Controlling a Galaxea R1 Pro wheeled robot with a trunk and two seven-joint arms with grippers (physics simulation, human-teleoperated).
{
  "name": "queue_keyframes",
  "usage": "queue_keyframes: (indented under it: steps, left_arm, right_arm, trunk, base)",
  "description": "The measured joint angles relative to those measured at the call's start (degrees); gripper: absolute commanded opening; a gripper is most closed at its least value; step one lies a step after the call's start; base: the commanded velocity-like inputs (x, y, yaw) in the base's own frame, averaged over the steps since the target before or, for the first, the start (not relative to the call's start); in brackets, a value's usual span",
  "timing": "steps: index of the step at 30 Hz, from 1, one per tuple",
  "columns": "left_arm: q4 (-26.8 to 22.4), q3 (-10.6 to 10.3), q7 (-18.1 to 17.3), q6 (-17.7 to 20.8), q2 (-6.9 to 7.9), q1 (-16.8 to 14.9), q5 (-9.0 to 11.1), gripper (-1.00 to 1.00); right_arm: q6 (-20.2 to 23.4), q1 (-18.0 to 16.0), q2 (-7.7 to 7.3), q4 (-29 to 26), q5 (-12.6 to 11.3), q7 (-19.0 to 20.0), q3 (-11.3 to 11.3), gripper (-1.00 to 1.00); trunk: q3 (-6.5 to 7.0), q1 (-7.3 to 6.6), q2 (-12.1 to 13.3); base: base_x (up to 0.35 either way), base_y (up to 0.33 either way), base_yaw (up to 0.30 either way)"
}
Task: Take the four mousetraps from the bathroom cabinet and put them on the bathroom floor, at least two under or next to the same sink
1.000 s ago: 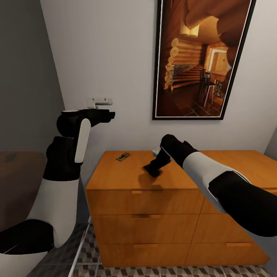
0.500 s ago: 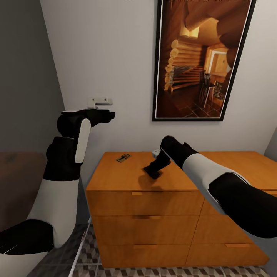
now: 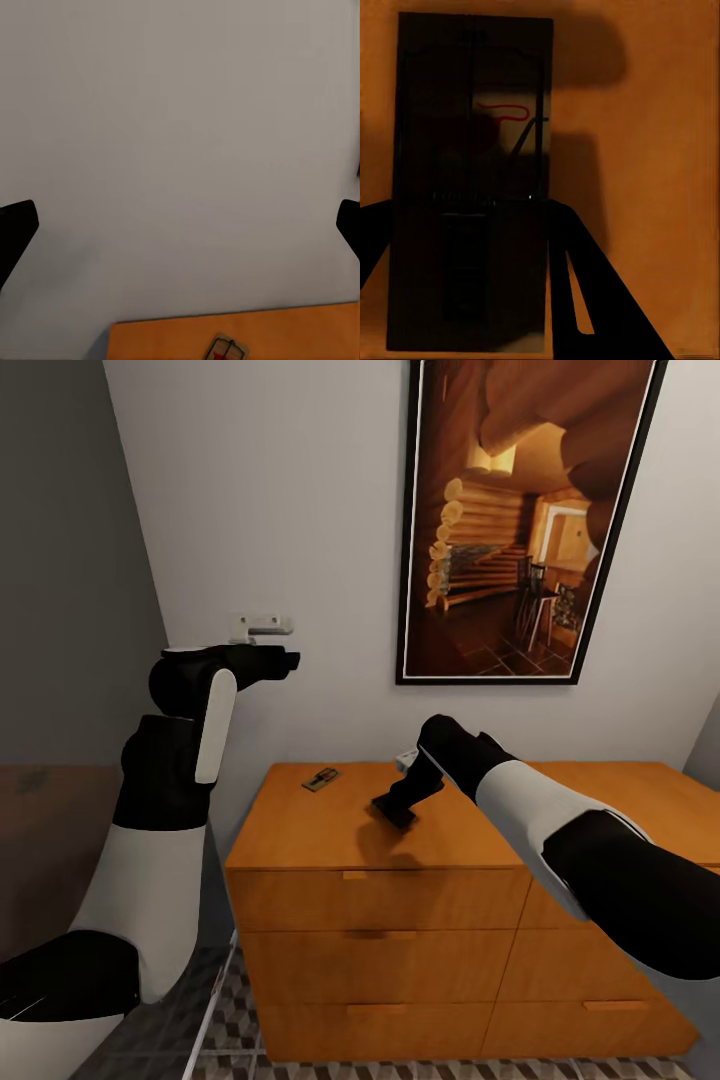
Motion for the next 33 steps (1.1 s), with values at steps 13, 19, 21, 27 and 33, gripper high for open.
queue_keyframes:
  steps: [13, 19, 21, 27, 33]
  left_arm:
    - [0.4, 0.1, 0.0, 0.0, 0.0, 0.0, 0.0, 1.0]
    - [0.6, 0.1, 0.0, 0.0, 0.0, 0.0, -0.1, 1.0]
    - [0.6, 0.1, 0.0, 0.0, 0.02, 0.0, -0.1, 1.0]
    - [0.8, 0.1, 0.0, 0.0, 0.02, 0.0, -0.1, 1.0]
    - [-1.2, 2.0, 0.6, 0.0, 0.74, -1.9, -1.2, 1.0]
  right_arm:
    - [0.0, -0.8, -0.08, 0.0, -0.4, 0.4, -0.2, -1.0]
    - [0.0, -1.2, -0.1, -0.4, -0.3, 3.3, -0.3, -1.0]
    - [0.0, -1.2, -0.09, -0.5, -0.2, 4.3, -0.3, -1.0]
    - [0.0, -1.3, -0.03, -0.7, -0.1, 5.6, -0.3, -1.0]
    - [0.0, -3.3, 0.73, -2.6, 0.0, 8.2, 1.4, -1.0]
  trunk:
    - [2.34, -2.86, 5.2]
    - [3.41, -4.17, 7.6]
    - [3.77, -4.61, 8.4]
    - [4.85, -5.93, 10.8]
    - [4.85, -5.93, 10.8]
  base:
    - [0.0, 0.0, 0.0]
    - [0.0, 0.0, 0.0]
    - [0.0, 0.0, 0.0]
    - [0.0, 0.0, 0.0]
    - [0.0, 0.0, 0.0]
